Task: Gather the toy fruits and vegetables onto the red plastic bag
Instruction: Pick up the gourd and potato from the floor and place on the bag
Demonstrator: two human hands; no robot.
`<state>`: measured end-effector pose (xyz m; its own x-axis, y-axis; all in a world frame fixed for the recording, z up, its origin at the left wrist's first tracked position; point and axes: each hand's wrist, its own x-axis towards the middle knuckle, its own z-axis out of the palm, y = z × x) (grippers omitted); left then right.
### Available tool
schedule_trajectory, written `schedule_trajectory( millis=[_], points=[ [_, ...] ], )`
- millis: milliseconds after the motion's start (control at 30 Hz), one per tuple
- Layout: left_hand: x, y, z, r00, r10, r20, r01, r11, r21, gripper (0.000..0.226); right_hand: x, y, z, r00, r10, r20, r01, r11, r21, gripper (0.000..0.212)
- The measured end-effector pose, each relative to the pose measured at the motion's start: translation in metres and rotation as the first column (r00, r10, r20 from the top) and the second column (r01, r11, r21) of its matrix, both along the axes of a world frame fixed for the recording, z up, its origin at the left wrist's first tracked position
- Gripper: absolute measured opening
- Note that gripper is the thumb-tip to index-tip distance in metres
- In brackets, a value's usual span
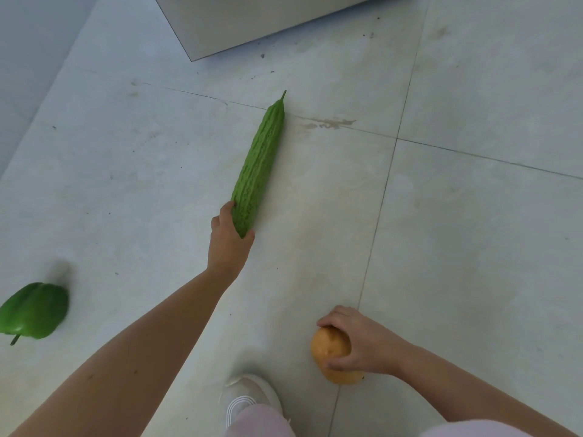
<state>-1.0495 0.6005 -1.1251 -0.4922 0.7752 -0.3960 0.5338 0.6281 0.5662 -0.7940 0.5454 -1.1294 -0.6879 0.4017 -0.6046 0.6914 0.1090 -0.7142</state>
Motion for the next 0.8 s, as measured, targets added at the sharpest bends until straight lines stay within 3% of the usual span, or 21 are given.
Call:
schedule_trajectory(
  millis=[600, 800],
  points=[
    [0.004, 0.005, 0.003, 0.985, 0.106, 0.136, -0.101, 0.994, -0.045, 0.056, 0.001, 0.014, 0.007, 0.963, -0.268, 0.003, 0.267, 0.959, -0.093, 0.055],
    [0.017, 0.001, 0.02, 0.936, 0.222, 0.274, -0.232, 0.973, 0.003, 0.049, -0.002, 0.035, 0.019, 0.908, -0.418, -0.029, 0.414, 0.907, -0.081, 0.053]
  ],
)
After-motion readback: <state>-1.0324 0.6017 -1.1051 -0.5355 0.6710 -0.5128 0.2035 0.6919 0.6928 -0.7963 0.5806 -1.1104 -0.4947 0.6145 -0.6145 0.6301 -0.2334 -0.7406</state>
